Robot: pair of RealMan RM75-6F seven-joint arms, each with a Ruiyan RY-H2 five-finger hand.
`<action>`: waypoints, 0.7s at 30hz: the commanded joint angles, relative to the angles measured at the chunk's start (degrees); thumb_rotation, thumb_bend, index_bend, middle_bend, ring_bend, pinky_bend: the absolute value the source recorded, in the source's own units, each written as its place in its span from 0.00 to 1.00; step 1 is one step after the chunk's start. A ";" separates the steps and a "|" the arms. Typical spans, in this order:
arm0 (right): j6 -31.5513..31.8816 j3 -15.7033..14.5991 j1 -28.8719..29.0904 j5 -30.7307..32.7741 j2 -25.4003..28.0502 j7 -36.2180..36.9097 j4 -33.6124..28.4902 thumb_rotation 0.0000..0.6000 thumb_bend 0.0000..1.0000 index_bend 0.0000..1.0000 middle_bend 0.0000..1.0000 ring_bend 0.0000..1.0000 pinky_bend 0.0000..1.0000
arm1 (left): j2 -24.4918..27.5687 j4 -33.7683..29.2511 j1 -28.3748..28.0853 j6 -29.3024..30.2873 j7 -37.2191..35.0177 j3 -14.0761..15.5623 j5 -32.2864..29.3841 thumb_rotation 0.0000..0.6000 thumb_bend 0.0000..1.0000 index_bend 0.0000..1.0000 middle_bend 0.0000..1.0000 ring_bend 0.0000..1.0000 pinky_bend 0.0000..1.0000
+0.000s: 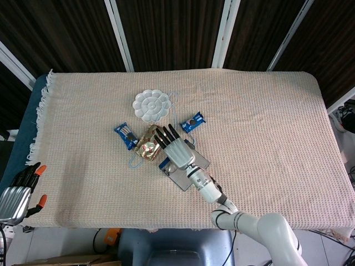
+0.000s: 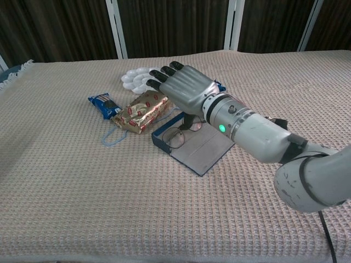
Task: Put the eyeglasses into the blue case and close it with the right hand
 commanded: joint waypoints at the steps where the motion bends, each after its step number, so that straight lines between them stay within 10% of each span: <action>1: -0.19 0.66 0.53 0.66 -0.86 -0.15 1.14 1.00 0.18 0.22 0.00 0.00 0.00 | -0.05 0.10 -0.02 -0.15 -0.02 -0.06 -0.21 1.00 0.40 0.00 0.00 0.00 0.13; 21: 3.90 -0.94 -1.47 -0.81 2.27 1.44 -2.42 1.00 0.17 0.22 0.00 0.00 0.00 | -0.14 -0.14 0.25 0.49 0.63 0.04 0.31 1.00 0.40 0.00 0.00 0.00 0.13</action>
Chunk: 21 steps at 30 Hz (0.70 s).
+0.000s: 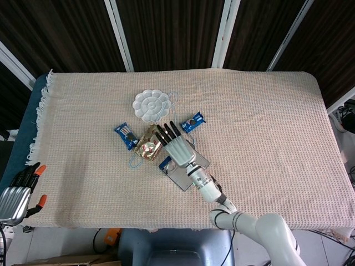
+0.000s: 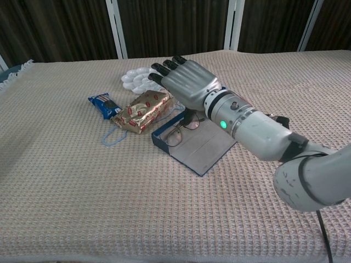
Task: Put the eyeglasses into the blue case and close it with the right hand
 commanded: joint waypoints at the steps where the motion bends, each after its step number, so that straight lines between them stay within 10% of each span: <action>1: 2.62 -1.90 -2.18 -1.80 3.66 0.05 -4.57 1.00 0.17 0.22 0.00 0.00 0.00 | -0.04 -0.02 0.02 0.07 0.08 0.07 0.17 1.00 0.40 0.00 0.00 0.00 0.13; 13: 9.53 -14.54 -13.32 -10.32 26.26 -0.43 -32.79 1.00 0.17 0.30 0.00 0.00 0.00 | -0.18 -0.34 0.52 1.19 0.56 -0.05 0.38 1.00 0.40 0.00 0.00 0.00 0.13; 21: 9.19 -18.09 -16.19 -12.90 29.46 3.09 -32.97 1.00 0.26 0.49 0.00 0.00 0.00 | -0.31 -0.28 0.53 1.31 0.63 -0.12 0.50 1.00 0.40 0.00 0.00 0.00 0.13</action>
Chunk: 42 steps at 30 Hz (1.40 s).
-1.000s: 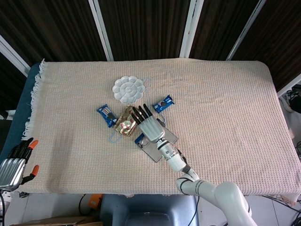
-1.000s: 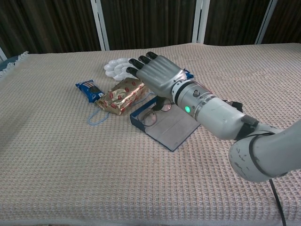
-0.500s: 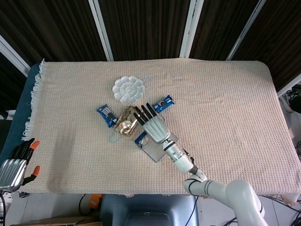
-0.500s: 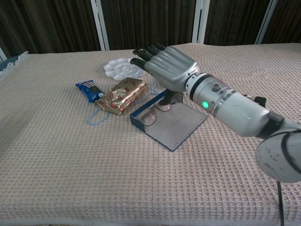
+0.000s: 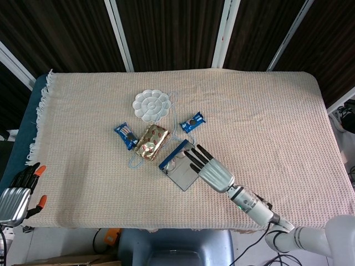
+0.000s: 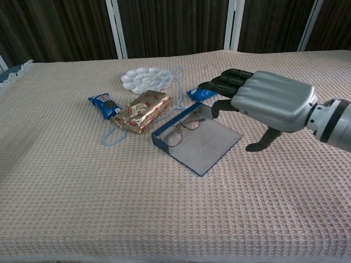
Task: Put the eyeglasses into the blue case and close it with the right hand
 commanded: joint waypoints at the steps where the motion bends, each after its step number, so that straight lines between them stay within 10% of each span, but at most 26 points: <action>1: -0.21 -0.80 -0.75 -0.98 0.08 1.77 1.53 1.00 0.26 0.50 0.00 0.00 0.00 | -0.04 0.06 -0.03 -0.07 0.07 -0.01 -0.03 1.00 0.40 0.00 0.00 0.00 0.13; 19: -1.29 0.92 -1.17 -3.13 -12.34 9.22 21.21 1.00 0.40 0.65 0.10 0.00 0.00 | 0.11 0.09 -0.36 -0.76 -0.08 0.12 0.17 1.00 0.41 0.00 0.00 0.00 0.13; 42: -4.49 2.10 0.27 -3.57 -13.61 6.26 22.72 1.00 0.44 0.62 0.10 0.00 0.00 | -0.29 0.91 -0.36 0.13 -1.20 0.05 1.05 1.00 0.41 0.00 0.00 0.00 0.13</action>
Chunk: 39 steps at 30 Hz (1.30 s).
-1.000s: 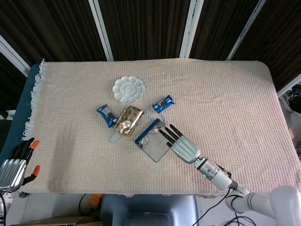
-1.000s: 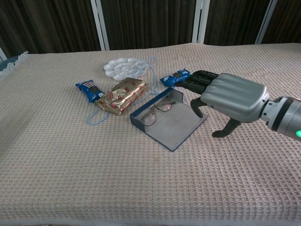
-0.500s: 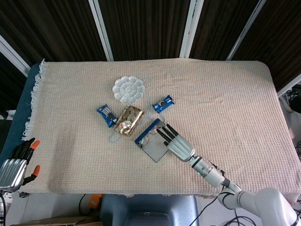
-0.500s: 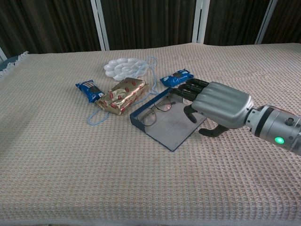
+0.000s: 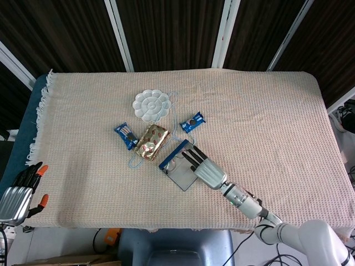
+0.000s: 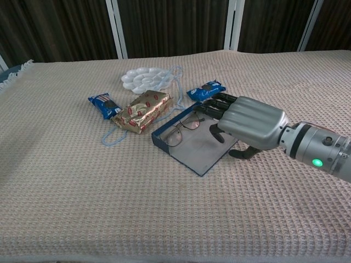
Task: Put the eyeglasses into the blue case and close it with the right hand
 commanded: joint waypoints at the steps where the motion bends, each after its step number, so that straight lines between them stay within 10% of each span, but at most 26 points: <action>1: -0.26 -0.04 0.04 -0.01 -0.17 -0.42 0.20 1.00 0.44 0.62 0.10 0.00 0.00 | 0.04 -0.01 0.07 0.14 -0.03 -0.01 0.00 1.00 0.41 0.00 0.00 0.00 0.13; 39: -0.46 1.38 0.18 0.80 -1.84 -2.33 2.46 1.00 0.44 0.58 0.10 0.00 0.00 | -0.85 -0.19 0.37 0.92 2.34 -0.75 -1.04 1.00 0.41 0.00 0.00 0.00 0.13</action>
